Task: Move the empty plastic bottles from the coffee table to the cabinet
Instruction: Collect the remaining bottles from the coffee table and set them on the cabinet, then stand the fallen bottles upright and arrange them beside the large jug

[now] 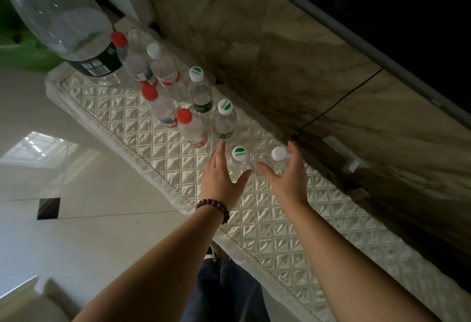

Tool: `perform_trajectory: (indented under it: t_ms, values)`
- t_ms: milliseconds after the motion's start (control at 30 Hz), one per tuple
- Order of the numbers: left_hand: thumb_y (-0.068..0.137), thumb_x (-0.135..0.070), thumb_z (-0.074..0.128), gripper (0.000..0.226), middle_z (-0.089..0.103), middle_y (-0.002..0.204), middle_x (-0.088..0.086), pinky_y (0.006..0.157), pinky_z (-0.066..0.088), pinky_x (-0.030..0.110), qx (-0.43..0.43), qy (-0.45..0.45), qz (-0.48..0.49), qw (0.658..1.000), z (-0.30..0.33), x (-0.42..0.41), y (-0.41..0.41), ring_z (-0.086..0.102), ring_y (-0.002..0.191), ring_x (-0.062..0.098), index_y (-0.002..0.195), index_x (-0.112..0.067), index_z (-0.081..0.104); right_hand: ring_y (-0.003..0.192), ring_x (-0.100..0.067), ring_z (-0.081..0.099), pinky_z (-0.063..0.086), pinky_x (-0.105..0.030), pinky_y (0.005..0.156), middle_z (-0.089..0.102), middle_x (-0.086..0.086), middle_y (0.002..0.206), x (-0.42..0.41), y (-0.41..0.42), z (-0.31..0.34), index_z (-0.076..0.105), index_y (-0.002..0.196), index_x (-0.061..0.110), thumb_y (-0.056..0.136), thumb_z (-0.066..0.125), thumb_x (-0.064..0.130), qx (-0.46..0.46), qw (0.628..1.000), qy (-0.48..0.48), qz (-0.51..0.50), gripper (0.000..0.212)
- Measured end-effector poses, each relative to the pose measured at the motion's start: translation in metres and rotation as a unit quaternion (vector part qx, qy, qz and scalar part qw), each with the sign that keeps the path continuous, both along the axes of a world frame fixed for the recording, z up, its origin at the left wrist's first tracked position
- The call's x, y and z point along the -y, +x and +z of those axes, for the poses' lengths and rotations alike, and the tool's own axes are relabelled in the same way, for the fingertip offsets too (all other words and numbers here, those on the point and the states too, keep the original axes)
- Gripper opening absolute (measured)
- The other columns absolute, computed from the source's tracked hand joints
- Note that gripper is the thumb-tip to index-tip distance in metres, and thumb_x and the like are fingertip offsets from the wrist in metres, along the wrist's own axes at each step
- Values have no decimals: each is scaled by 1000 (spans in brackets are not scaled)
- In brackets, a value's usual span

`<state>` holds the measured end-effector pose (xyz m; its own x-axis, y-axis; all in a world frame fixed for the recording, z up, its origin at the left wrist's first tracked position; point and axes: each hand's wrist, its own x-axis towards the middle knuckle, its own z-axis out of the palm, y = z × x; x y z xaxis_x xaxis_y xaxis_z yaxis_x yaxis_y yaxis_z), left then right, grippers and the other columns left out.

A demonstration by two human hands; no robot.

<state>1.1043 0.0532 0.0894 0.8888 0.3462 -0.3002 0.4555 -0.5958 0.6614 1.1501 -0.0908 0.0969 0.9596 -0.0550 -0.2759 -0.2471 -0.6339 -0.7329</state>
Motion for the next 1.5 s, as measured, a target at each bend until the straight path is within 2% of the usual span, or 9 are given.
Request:
perform_trajectory:
  t_ms: [133, 400, 633, 833, 1067, 1200, 1267, 1400, 1500]
  values:
    - [90, -48, 50, 74, 22, 157, -2, 116, 23, 44, 19, 68, -11, 997, 46, -6, -12, 17, 145, 18, 150, -23, 15, 139, -22, 34, 34, -27, 99, 32, -6, 153, 3, -8, 46, 25, 148, 21, 84, 62, 51, 22, 998, -30, 46, 79]
    - [93, -49, 42, 65, 18, 158, -2, 119, 13, 43, 35, 133, 42, 990, 140, -49, -36, 10, 146, 20, 150, -30, 16, 145, -19, 20, 29, -38, 114, 25, -5, 157, -18, -20, 134, 30, 148, 21, 94, 49, 45, 70, 982, -69, 161, 63]
    - [94, -47, 44, 63, 23, 157, 0, 119, 11, 39, 34, 148, 97, 984, 171, -128, -30, 11, 146, 18, 149, -25, 22, 143, -19, 25, 26, -28, 110, 32, -6, 154, -88, -4, 156, 40, 143, 20, 94, 52, 39, 88, 976, -59, 192, 54]
    - [93, -43, 48, 63, 29, 154, 1, 117, 18, 40, 25, 119, 103, 987, 160, -212, -5, 20, 144, 19, 148, -23, 26, 141, -19, 30, 29, -31, 110, 33, -6, 153, -176, 30, 157, 41, 142, 19, 94, 53, 35, 82, 976, -65, 192, 52]
    - [89, -41, 55, 68, 36, 148, 3, 108, 36, 42, 23, 77, 53, 995, 120, -299, 57, 37, 134, 23, 147, -21, 26, 142, -18, 27, 29, -32, 110, 30, -3, 155, -266, 86, 130, 39, 143, 21, 94, 53, 37, 69, 975, -92, 192, 54]
    - [86, -35, 64, 71, 36, 147, 5, 105, 37, 36, 48, 31, 36, 998, 90, -320, 112, 39, 131, 24, 146, -19, 28, 142, -19, 27, 26, -26, 107, 27, -3, 156, -300, 130, 103, 36, 144, 22, 93, 57, 32, 60, 972, -98, 207, 56]
    - [84, -34, 67, 74, 36, 147, 5, 106, 36, 35, 60, 11, 45, 997, 73, -324, 139, 38, 132, 24, 145, -18, 29, 142, -20, 28, 27, -27, 108, 28, -3, 156, -312, 150, 85, 34, 145, 22, 92, 58, 31, 52, 971, -101, 213, 59]
    - [83, -32, 69, 77, 33, 149, 2, 105, 36, 33, 59, -27, 63, 996, 36, -329, 178, 38, 132, 20, 146, -21, 27, 133, -24, 42, 41, -38, 106, 43, -4, 147, -324, 179, 49, 39, 142, 22, 91, 60, 31, 21, 964, -135, 229, 56]
    - [84, -28, 68, 59, 45, 138, 1, 94, 41, 26, 70, -16, 74, 995, 14, -330, 191, 50, 119, 19, 136, -18, 41, 117, -27, 56, 51, -41, 93, 58, -7, 130, -323, 191, 31, 49, 133, 21, 92, 58, 31, 9, 959, -167, 229, 44]
